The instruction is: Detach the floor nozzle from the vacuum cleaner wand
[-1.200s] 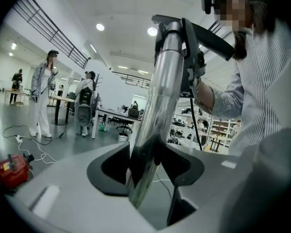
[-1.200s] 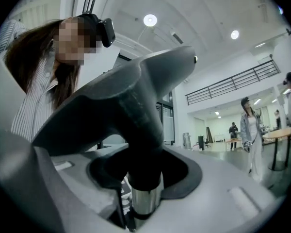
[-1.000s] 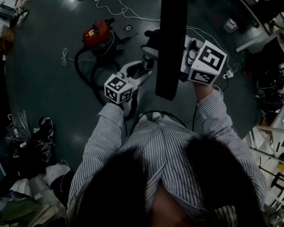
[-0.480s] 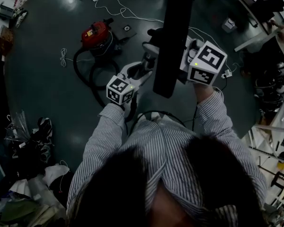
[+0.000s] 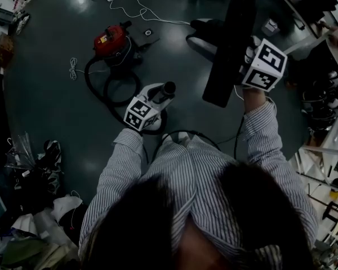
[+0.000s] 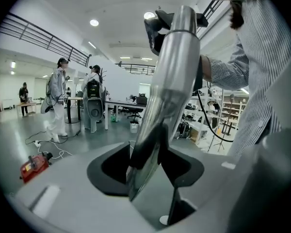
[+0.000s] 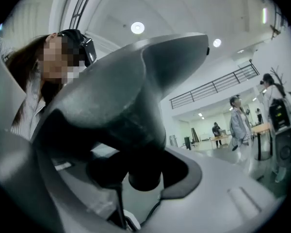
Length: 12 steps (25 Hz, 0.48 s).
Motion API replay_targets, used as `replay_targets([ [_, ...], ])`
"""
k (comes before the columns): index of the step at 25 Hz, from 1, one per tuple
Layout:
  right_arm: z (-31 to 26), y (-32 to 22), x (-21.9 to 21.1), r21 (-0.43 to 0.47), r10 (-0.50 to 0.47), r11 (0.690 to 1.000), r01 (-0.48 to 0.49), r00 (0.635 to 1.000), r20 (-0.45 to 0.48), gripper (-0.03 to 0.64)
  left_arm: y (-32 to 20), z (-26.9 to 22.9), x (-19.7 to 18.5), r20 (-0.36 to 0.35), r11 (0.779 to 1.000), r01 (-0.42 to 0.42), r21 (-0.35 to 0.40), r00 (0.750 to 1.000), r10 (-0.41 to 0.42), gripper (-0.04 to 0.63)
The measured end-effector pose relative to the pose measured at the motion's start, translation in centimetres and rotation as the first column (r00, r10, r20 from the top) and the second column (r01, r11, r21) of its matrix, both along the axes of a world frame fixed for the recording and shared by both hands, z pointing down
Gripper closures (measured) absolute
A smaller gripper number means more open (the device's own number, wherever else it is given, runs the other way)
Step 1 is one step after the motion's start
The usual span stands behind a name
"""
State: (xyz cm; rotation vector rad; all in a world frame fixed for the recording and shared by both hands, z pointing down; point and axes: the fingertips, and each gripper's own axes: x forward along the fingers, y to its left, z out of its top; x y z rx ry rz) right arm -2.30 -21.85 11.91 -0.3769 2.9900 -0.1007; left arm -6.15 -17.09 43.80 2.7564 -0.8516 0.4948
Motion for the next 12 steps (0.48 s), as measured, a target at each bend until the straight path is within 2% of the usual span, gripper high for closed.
replay_targets([
  [5, 4.1, -1.5, 0.5, -0.088, 0.108, 0.99, -0.111, 0.993, -0.037, 0.445, -1.4, -1.1, -0.9, 0.007, 0.997, 0.071, 0.044, 0.997, -0.071, 0.393],
  [12, 7.8, -2.5, 2.0, -0.159, 0.211, 0.964, -0.214, 0.977, -0.038, 0.445, -2.9, -3.1, -2.3, -0.032, 0.986, 0.165, 0.04, 0.986, -0.164, 0.391],
])
